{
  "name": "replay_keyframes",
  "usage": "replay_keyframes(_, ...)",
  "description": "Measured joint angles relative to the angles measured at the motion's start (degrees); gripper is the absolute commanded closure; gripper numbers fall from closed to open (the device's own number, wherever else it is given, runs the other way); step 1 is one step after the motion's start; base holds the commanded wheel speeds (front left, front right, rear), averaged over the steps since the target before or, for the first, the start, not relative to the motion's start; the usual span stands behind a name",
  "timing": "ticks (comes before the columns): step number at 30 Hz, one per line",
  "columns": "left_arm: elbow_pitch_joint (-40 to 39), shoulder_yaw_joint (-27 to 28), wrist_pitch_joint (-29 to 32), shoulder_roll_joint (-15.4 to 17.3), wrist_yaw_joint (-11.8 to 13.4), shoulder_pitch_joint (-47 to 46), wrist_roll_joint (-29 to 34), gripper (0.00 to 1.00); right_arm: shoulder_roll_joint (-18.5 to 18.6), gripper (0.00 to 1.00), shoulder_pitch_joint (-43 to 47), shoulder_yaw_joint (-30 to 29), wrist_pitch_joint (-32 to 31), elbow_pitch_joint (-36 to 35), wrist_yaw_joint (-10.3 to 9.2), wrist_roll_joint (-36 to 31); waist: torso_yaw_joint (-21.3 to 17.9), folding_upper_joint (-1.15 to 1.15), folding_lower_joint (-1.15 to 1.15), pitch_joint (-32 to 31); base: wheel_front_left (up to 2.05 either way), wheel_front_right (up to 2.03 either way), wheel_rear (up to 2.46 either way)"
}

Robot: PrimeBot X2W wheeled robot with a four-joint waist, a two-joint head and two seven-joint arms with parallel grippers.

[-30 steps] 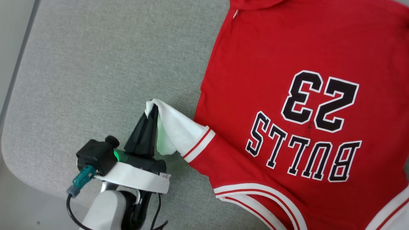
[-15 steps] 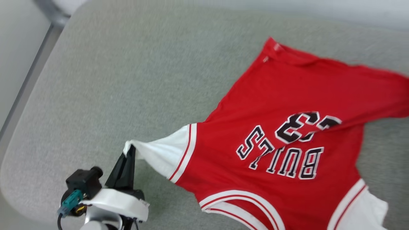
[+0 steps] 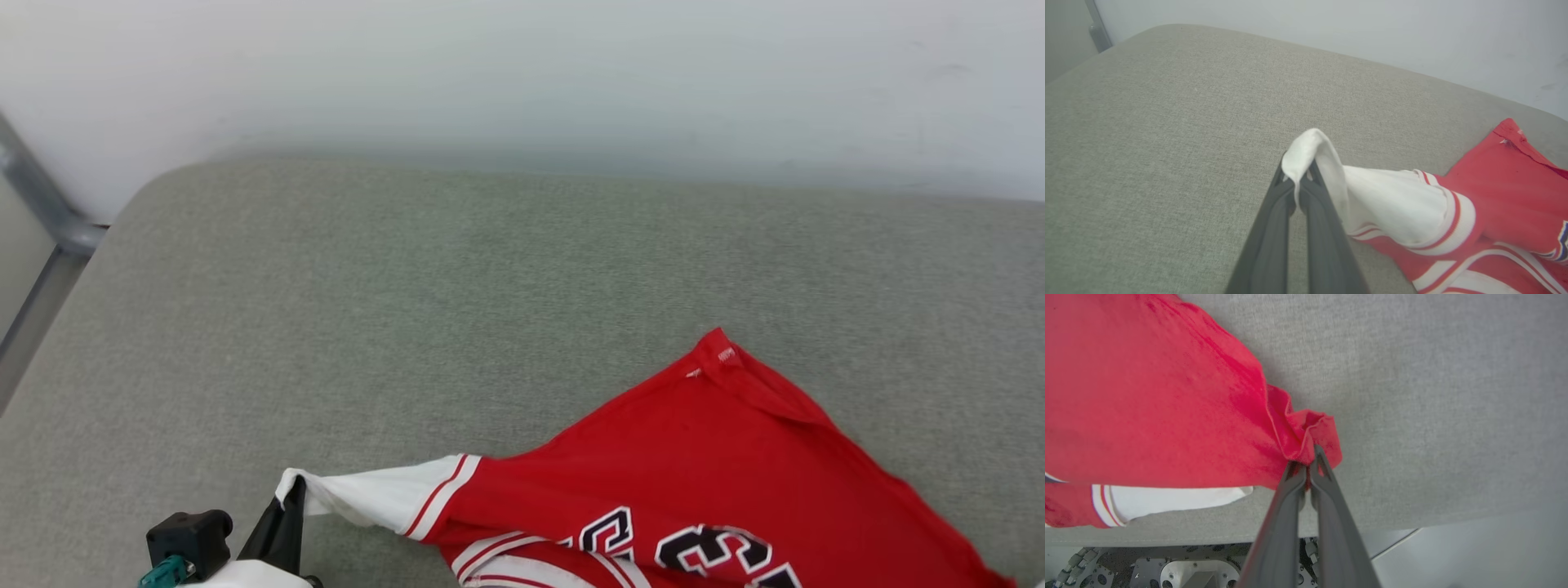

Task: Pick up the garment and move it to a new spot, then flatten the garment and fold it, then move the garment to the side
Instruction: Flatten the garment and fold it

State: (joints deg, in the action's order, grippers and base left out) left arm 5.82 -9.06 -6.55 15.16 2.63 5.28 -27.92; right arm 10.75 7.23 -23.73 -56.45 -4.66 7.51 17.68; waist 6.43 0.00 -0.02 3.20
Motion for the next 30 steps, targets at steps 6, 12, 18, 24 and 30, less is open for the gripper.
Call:
replay_keyframes(6, -0.15, 0.07, 0.93, 0.38, 0.42, 0.98, -0.49, 1.00, -4.87, 0.62, 7.43, 0.52, 2.16, -2.56, 0.00, 0.04, -2.92, 0.00, 0.00, -1.32, 0.00, 0.00, 0.00)
replay_keyframes(12, -0.49, -0.31, 1.11, 0.52, 0.47, 0.97, -0.51, 1.00, -6.73, 0.00, 7.88, 1.44, 13.15, -2.33, 0.00, 0.75, -3.78, 0.00, 0.01, -1.26, 0.00, 0.00, 0.00)
replay_keyframes(18, -0.98, -1.05, 1.10, 0.55, 0.47, 0.03, -0.41, 1.00, -6.24, 0.00, 3.22, 4.20, 32.29, -0.74, 0.01, -0.53, -3.95, 0.00, 0.02, -0.68, 0.00, 0.00, 0.00)
replay_keyframes(24, -2.20, -1.62, 1.08, 0.55, 0.49, -2.07, 0.11, 1.00, -3.25, 0.00, -3.02, 9.37, 42.34, 3.71, -0.01, -0.52, -3.38, 0.00, 0.02, 0.79, 0.00, 0.00, 0.00)
replay_keyframes(30, -4.21, -2.18, 0.46, 0.30, 0.42, -4.61, 0.46, 1.00, 2.32, 0.00, -13.79, 17.33, 38.42, 9.02, -0.01, 1.41, -2.54, 0.00, 0.02, 3.99, 0.00, 0.00, 0.00)
